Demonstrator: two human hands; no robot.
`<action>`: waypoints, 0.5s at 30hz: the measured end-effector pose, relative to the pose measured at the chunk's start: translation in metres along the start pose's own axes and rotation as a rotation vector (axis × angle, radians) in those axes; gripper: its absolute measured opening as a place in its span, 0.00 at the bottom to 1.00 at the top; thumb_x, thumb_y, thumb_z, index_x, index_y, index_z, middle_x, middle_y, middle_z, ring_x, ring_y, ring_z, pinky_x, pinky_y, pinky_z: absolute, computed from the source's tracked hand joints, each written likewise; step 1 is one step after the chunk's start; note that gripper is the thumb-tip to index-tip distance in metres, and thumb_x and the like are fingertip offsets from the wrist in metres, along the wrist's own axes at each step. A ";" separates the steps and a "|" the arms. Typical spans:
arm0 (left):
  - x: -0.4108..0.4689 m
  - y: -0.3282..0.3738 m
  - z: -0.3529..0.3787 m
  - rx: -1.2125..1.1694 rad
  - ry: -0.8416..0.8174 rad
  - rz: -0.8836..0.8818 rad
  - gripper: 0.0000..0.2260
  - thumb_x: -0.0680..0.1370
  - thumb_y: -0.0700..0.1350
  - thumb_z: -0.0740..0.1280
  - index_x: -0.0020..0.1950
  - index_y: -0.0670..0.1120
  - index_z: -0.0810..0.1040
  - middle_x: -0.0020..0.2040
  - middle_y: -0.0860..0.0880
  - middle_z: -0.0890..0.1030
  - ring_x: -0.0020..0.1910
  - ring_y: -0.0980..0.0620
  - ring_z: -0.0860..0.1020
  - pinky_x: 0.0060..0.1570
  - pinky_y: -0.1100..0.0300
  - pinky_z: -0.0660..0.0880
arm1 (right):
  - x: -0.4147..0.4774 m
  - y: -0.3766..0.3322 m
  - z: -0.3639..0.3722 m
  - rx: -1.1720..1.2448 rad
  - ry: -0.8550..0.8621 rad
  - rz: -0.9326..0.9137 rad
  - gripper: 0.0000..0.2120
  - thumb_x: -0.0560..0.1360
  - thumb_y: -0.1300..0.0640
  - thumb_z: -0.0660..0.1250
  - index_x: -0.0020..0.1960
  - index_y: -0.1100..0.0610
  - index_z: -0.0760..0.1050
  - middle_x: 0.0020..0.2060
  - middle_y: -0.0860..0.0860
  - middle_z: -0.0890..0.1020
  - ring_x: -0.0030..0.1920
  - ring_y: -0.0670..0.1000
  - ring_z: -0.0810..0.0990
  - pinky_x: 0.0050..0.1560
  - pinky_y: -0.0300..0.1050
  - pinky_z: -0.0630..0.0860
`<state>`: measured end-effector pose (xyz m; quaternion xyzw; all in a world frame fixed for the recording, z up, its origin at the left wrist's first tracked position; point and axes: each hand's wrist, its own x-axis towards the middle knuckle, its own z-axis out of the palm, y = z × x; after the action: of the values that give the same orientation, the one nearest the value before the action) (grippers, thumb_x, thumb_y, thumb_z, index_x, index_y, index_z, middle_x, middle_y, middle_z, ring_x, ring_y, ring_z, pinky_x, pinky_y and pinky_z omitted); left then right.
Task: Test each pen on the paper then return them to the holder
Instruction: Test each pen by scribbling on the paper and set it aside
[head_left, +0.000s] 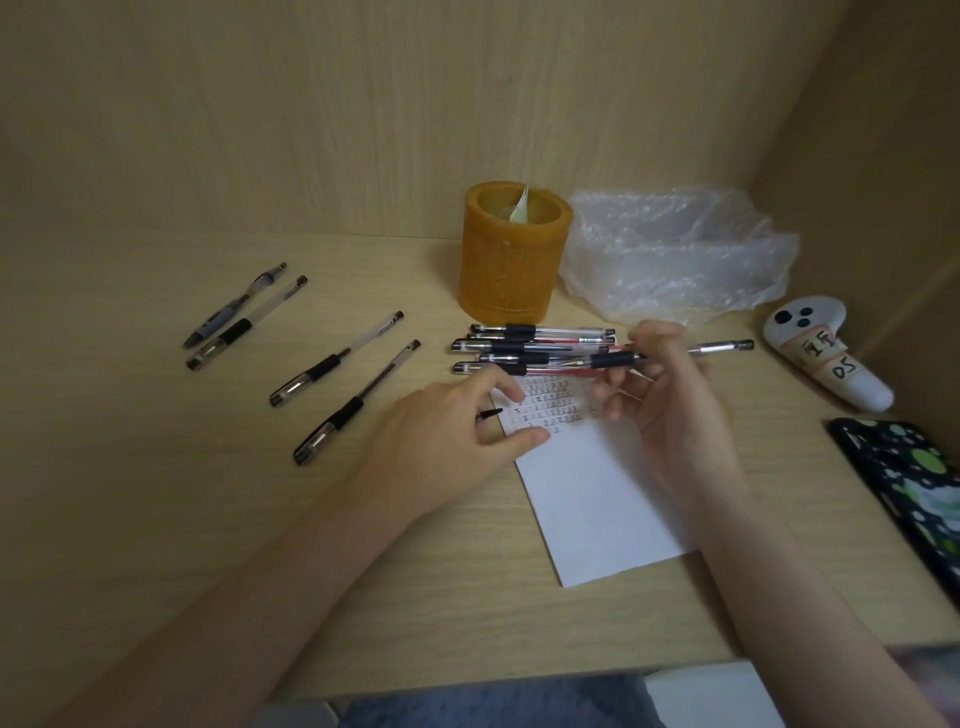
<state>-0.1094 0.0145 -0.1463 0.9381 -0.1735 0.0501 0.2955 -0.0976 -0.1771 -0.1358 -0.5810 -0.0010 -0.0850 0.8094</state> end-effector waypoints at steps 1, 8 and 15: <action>0.000 0.000 0.001 0.037 -0.020 0.009 0.18 0.69 0.66 0.64 0.55 0.60 0.71 0.36 0.58 0.78 0.37 0.61 0.78 0.41 0.61 0.76 | 0.000 0.001 -0.001 -0.067 -0.015 -0.003 0.09 0.80 0.59 0.57 0.47 0.59 0.76 0.30 0.56 0.81 0.30 0.54 0.81 0.26 0.41 0.71; 0.002 0.001 0.004 0.130 -0.065 -0.004 0.22 0.67 0.69 0.64 0.55 0.59 0.72 0.25 0.57 0.69 0.29 0.62 0.70 0.40 0.59 0.75 | -0.007 0.005 0.005 -0.392 0.081 -0.015 0.13 0.68 0.53 0.76 0.33 0.59 0.76 0.26 0.54 0.78 0.24 0.44 0.71 0.24 0.35 0.64; 0.001 0.003 0.003 0.140 -0.073 -0.022 0.22 0.67 0.69 0.64 0.55 0.60 0.72 0.25 0.58 0.66 0.35 0.57 0.74 0.40 0.58 0.75 | -0.005 0.015 0.005 -0.478 0.095 -0.052 0.16 0.74 0.54 0.71 0.33 0.63 0.76 0.22 0.57 0.76 0.22 0.50 0.72 0.28 0.39 0.70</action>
<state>-0.1095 0.0100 -0.1474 0.9596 -0.1700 0.0247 0.2229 -0.1000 -0.1673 -0.1492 -0.7511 0.0422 -0.1307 0.6457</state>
